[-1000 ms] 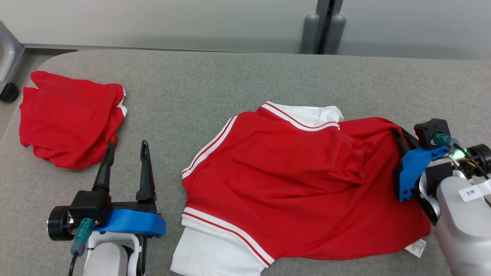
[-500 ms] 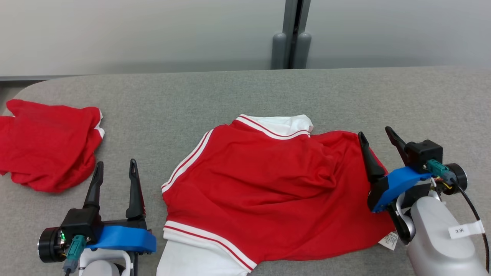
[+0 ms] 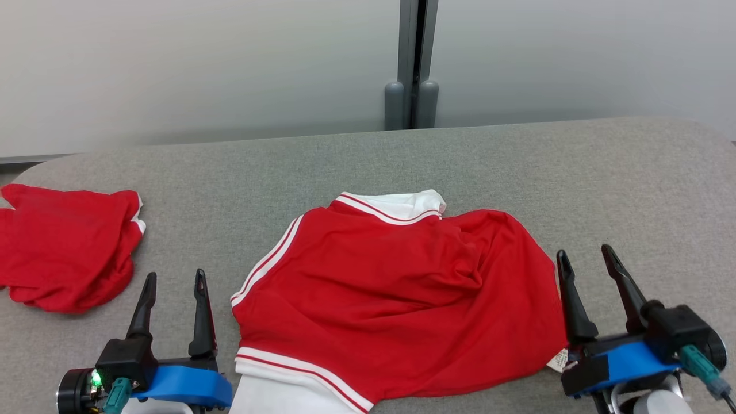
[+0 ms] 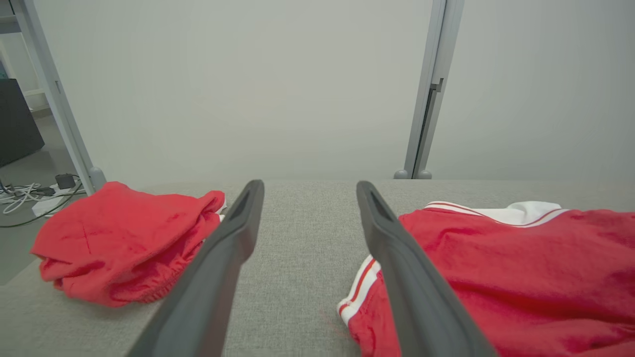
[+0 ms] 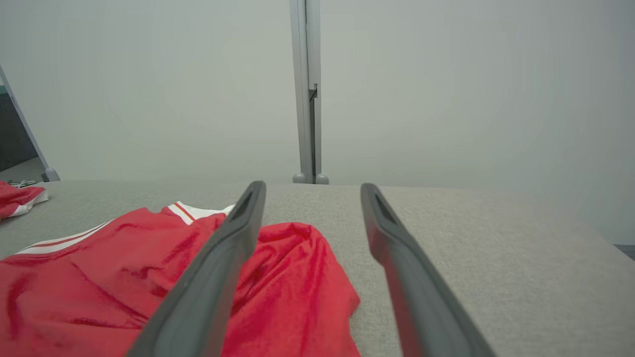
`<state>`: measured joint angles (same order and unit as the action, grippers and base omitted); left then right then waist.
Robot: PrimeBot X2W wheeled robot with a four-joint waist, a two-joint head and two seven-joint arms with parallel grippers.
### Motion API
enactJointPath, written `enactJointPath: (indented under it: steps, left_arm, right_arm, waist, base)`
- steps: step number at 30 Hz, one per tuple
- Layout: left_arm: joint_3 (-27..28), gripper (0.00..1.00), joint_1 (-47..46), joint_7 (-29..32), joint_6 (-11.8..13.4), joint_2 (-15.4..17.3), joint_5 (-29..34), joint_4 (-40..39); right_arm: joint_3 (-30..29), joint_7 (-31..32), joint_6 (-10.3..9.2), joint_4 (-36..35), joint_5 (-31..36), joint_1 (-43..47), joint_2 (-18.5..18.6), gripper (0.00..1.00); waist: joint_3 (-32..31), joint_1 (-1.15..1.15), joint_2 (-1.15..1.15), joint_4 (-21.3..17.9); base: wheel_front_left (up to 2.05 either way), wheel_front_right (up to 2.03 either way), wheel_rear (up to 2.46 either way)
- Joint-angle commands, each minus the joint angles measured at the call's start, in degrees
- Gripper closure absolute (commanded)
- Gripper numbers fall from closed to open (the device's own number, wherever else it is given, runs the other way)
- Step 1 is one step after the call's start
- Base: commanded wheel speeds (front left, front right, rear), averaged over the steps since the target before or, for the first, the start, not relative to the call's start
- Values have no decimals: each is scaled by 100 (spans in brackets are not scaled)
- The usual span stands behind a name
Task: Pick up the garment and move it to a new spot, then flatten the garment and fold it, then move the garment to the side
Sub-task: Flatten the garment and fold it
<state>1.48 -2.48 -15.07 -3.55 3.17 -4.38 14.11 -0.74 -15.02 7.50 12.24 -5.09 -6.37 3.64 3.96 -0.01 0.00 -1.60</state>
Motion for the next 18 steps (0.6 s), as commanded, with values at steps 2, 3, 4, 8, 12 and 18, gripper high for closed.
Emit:
enactJointPath:
  steps: [2, 3, 4, 8, 12, 18]
  left_arm:
    - [11, 0, 73, -15, -15, 15, 56, 13]
    - [11, 0, 73, -15, -15, 15, 56, 13]
    - [14, 0, 92, -15, -19, 23, 66, 18]
    - [1, 0, 149, -15, -9, 28, 103, -5]
    - [-27, 0, 165, -16, -28, 34, 127, 18]
    - [-198, 0, 157, -15, -105, 54, 173, 185]
  right_arm:
    - [-44, -1, 0, -189, 62, 311, -53, 0]
    - [-44, -1, 0, -189, 62, 311, -53, 0]
    - [-50, 30, -1, -254, 68, 401, -59, 0]
    - [-87, 158, -1, -418, 120, 598, -73, 0]
    - [-101, 262, -1, -517, 157, 651, -78, 0]
    - [-276, 364, -1, -248, 170, 691, -74, 0]
  waist:
    - [-47, 1, 0, 17]
    - [-47, 1, 0, 17]
    - [-59, 1, 0, 19]
    - [-90, 1, 0, 20]
    - [-81, 1, 0, 37]
    - [-42, 1, 0, 106]
  base:
    - [0, 0, 0]
    - [0, 0, 0]
    - [0, 0, 0]
    - [0, 0, 0]
    - [0, 0, 0]
    - [0, 0, 0]
